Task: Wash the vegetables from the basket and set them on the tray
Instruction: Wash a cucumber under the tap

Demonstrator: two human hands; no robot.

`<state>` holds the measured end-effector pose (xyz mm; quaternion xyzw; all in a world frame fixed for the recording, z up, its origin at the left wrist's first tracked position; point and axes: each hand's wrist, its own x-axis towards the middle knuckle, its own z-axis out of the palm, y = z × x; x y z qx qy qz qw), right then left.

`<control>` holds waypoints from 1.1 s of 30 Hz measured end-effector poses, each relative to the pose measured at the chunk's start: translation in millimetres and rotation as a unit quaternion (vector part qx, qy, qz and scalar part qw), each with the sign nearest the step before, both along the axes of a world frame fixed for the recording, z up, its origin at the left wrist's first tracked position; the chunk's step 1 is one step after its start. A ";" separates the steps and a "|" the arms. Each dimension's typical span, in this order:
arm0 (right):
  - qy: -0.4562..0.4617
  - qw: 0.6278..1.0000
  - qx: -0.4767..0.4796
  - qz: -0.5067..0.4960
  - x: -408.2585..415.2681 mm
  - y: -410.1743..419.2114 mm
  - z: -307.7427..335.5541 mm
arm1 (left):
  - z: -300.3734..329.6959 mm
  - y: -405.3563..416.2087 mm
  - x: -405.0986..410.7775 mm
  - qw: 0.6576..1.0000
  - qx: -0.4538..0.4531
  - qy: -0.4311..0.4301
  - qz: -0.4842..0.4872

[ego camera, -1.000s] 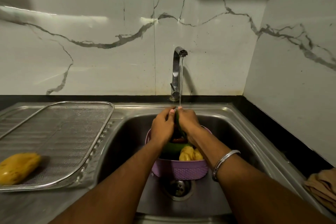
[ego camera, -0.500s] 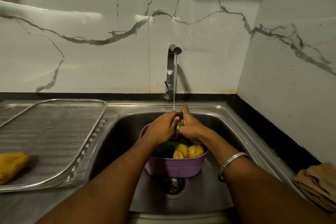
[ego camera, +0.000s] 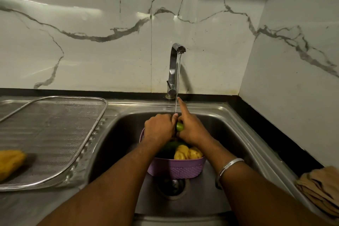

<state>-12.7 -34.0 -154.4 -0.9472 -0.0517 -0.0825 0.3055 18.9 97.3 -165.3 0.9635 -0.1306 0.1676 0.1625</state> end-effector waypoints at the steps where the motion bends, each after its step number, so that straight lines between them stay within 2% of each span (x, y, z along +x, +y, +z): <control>1: -0.009 0.999 -0.039 -0.027 0.4 2.1 -2.3 | -1.3 1.7 -0.1 1.000 -0.025 -0.004 0.003; 4: -0.055 0.988 -0.113 -0.091 3.5 5.3 -6.7 | 2.8 1.6 -0.9 0.994 -0.088 -0.065 -0.003; 6: -0.058 0.990 -0.082 -0.101 7.4 7.5 -5.9 | 5.9 -2.8 0.2 0.986 -0.145 -0.067 -0.041; 8: -0.019 0.993 0.018 -0.112 12.3 9.6 -3.2 | 5.8 -4.0 6.4 0.969 -0.226 -0.034 -0.093; 10: 0.061 0.981 0.160 -0.095 15.7 7.8 -0.9 | 2.8 0.0 11.9 0.946 -0.295 -0.013 -0.133; 11: 0.132 0.960 0.238 -0.067 16.7 4.5 0.1 | 2.6 2.1 12.2 0.938 -0.314 -0.008 -0.149; 13: 0.260 0.887 0.383 -0.005 14.0 -3.8 4.6 | 3.6 5.9 12.1 0.923 -0.339 0.002 -0.182; 14: 0.284 0.870 0.404 0.006 14.0 -8.0 3.9 | 4.2 6.9 11.7 0.921 -0.341 0.006 -0.190; 15: 0.279 0.876 0.394 0.003 15.7 -10.3 1.2 | 4.5 6.6 11.3 0.924 -0.335 0.011 -0.184; 16: 0.247 0.906 0.343 -0.022 19.1 -9.6 -2.5 | 4.1 6.0 11.7 0.931 -0.326 0.015 -0.163; 18: 0.125 0.971 0.186 -0.085 22.4 -2.3 -7.9 | 4.1 3.6 12.2 0.943 -0.319 0.017 -0.089; 19: 0.065 0.985 0.107 -0.117 23.2 2.9 -9.8 | 4.1 3.9 13.0 0.943 -0.328 0.023 -0.054; 21: -0.041 0.988 -0.017 -0.151 17.6 10.7 -5.5 | 2.9 4.0 17.7 0.921 -0.384 0.070 -0.002; 24: -0.144 0.971 -0.132 -0.139 12.0 14.6 0.9 | 1.4 11.1 23.0 0.858 -0.487 0.158 0.035; 26: -0.142 0.968 -0.160 -0.132 13.8 16.3 4.0 | -1.9 12.9 24.0 0.827 -0.531 0.184 0.007; 27: -0.112 0.974 -0.148 -0.132 15.5 17.7 5.5 | -1.9 12.5 22.4 0.817 -0.548 0.180 -0.014; 28: -0.067 0.983 -0.109 -0.130 17.8 18.7 7.6 | -0.9 12.1 20.6 0.808 -0.562 0.172 -0.034; 30: 0.033 0.992 0.065 -0.107 21.6 17.6 10.2 | 2.9 11.8 17.8 0.797 -0.580 0.156 -0.067; 31: 0.094 0.977 0.170 -0.089 22.5 16.1 10.7 | 4.8 13.1 16.9 0.791 -0.586 0.157 -0.080; 33: 0.234 0.906 0.353 -0.032 21.8 8.2 9.8 | 9.2 13.9 15.3 0.769 -0.610 0.162 -0.104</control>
